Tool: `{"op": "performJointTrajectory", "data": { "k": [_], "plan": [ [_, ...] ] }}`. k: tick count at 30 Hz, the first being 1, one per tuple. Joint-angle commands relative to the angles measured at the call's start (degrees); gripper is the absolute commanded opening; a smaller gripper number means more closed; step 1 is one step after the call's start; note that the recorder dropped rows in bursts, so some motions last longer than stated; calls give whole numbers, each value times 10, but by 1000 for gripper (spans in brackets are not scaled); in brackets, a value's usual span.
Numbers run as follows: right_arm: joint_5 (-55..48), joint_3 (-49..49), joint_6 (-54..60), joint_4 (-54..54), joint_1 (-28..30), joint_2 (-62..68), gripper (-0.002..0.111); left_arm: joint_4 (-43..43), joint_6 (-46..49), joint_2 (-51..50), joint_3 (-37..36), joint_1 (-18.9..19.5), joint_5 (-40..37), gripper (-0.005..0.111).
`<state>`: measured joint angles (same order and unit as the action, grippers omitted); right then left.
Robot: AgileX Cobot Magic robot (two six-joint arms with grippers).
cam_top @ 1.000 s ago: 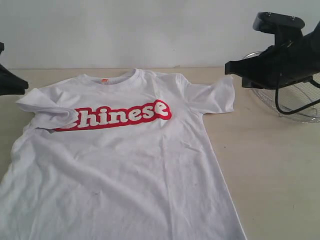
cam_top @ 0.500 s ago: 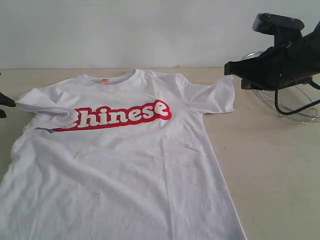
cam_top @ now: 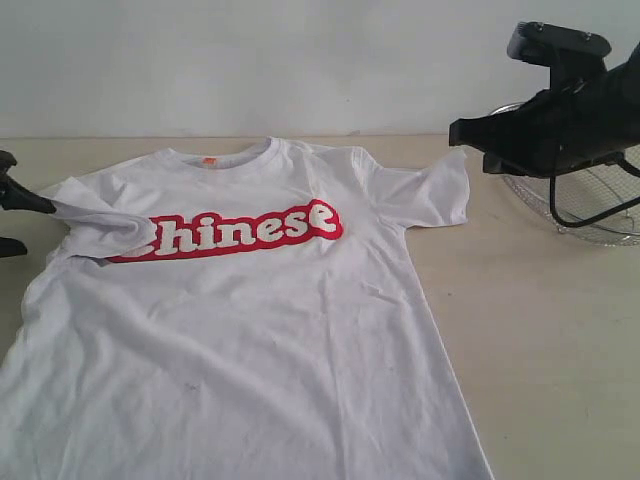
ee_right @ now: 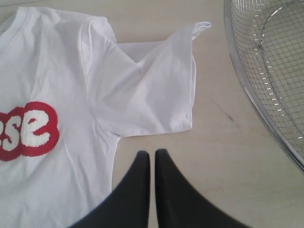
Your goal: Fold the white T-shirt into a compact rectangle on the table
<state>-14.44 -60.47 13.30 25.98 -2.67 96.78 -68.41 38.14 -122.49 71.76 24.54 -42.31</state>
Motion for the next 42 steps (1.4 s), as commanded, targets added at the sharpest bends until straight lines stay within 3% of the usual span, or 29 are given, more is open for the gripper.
{"op": "performJointTrajectory", "data": {
  "k": [1,11,20,25,28,31,42],
  "plan": [
    [13,-2,1,3,3,-2,0,-15,11,1,-1,-8,-22,63],
    [18,-2,1,3,3,-2,0,-23,21,1,-1,-9,-79,63],
    [18,-2,1,3,3,-2,0,-74,31,1,-1,-14,-4,63],
    [18,-2,1,5,3,-2,0,-78,34,1,-1,-37,36,63],
    [15,-2,1,4,3,-2,0,-92,34,1,-1,-46,61,44],
    [13,-2,1,4,3,-2,0,-93,34,1,-1,-46,63,8],
    [13,-2,1,4,3,-2,0,-66,50,40,12,-44,74,5]
  ]
}}
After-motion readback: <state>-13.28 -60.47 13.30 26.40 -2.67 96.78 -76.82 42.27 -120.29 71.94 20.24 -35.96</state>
